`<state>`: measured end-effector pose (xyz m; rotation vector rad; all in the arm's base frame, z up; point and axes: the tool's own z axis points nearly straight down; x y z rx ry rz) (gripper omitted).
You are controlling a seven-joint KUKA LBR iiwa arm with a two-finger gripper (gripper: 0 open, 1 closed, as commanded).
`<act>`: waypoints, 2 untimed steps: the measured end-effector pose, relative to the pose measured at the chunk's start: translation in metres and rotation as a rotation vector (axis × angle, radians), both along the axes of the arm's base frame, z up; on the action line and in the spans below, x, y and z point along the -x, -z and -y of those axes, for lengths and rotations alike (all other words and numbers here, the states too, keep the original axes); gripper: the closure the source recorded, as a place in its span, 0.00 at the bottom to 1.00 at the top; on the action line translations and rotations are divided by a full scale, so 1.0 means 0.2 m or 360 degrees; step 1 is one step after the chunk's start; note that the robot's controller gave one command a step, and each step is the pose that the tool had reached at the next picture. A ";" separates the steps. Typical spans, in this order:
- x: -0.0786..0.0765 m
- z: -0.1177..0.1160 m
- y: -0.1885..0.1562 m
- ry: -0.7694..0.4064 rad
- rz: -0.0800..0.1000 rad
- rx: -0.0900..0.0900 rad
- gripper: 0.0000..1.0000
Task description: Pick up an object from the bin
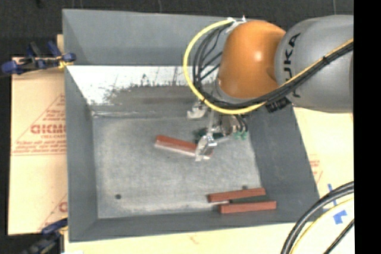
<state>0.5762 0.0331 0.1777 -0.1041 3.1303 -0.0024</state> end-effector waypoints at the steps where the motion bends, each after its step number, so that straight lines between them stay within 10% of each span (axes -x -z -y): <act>1: -0.04 -0.12 0.49 0.0231 -0.0025 -0.0004 1.00; 2: -0.04 -0.12 0.49 0.0231 -0.0024 -0.0004 1.00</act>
Offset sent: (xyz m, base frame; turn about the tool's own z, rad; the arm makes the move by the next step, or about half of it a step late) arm 0.0000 0.0000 0.0000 0.0000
